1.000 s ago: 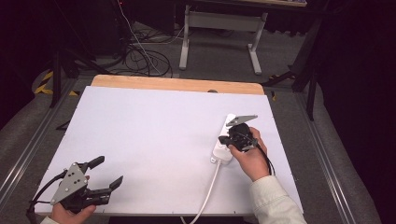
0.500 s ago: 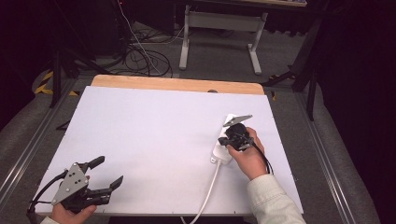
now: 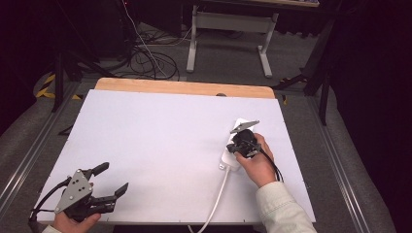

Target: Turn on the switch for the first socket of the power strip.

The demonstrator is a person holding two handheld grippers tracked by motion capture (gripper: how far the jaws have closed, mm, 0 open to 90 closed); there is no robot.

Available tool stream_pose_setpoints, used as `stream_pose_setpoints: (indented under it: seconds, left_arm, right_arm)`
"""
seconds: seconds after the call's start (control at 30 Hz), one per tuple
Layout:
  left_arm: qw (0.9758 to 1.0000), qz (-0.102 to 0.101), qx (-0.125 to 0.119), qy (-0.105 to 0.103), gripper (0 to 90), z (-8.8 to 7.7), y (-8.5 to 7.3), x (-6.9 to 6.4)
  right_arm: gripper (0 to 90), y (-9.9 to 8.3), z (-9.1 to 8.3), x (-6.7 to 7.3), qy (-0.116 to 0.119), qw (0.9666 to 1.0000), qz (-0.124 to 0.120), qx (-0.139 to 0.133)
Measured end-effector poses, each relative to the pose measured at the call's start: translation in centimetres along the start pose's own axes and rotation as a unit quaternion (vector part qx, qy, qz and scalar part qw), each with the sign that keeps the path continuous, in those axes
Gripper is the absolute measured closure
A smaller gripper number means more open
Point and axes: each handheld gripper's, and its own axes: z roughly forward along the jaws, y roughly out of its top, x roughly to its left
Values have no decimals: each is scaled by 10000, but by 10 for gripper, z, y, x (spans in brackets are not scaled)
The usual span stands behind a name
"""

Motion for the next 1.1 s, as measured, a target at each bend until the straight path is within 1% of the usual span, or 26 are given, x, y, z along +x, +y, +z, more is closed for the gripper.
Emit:
stream_pose_setpoints:
  seconds: [0.1, 0.13, 0.2, 0.23, 0.3, 0.33, 0.37, 0.47, 0.5, 0.6, 0.7, 0.77, 0.8, 0.9, 0.93, 0.97, 1.1]
  left_arm:
    - [10000, -4, 4, -1, 174, 0, 0, 0]
    - [10000, -46, -1, -2, 174, 0, 0, -1]
    - [10000, -38, 2, -6, 174, 0, 0, -1]
    - [10000, -1, 9, 3, 174, 0, 0, 0]
    - [10000, -1, 8, -5, 174, 0, 0, 0]
    - [10000, -47, 3, -7, 174, 0, 0, -1]
    - [10000, -1, 12, 2, 174, 0, 0, -1]
    - [10000, -5, 11, 0, 174, 0, 0, -1]
    - [10000, -44, 5, -2, 174, 0, 0, -1]
    - [10000, -46, 9, -2, 174, 0, 0, -1]
    - [10000, -46, 6, -3, 174, 0, 0, -1]
    - [10000, -50, 8, -1, 174, 0, 0, -1]
    - [10000, -50, 8, 0, 174, 0, 0, -1]
    - [10000, -47, 0, -4, 174, 0, 0, -1]
    - [10000, -6, 6, 5, 174, 0, 0, -1]
    - [10000, -31, 2, 0, 174, 0, 0, -1]
    - [10000, -4, 8, 6, 174, 0, 0, -1]
  right_arm:
    - [900, 0, 0, 0, 9, 10000, 10, 14]
    - [900, 0, 0, 0, -5, 10000, 7, 13]
    - [900, -1, 1, 2, -43, 10000, -60, -2]
    - [900, -1, 1, 3, -67, 10000, -53, -5]
    - [900, -2, 1, 3, -84, 10000, -20, -4]
    - [900, -1, 1, 3, -78, 10000, -8, 4]
    - [900, -1, 1, 3, -81, 10000, -10, 5]
    - [900, -1, 2, 5, -150, 9999, -48, 49]
    - [900, 0, 2, 7, -193, 9997, -98, 78]
    - [900, 0, 2, 7, -213, 9997, -108, 88]
    - [900, 0, 2, 7, -161, 9998, -55, 96]
    - [900, -1, 1, 5, 9, 9999, 24, 107]
    - [900, -2, 1, 5, 31, 10000, 24, 89]
    - [900, -2, 1, 6, 8, 10000, 22, 69]
    - [900, -2, 1, 6, 2, 10000, 21, 72]
    - [900, -2, 1, 6, -4, 10000, 2, 83]
    - [900, -2, 2, 6, 21, 10000, 30, 86]
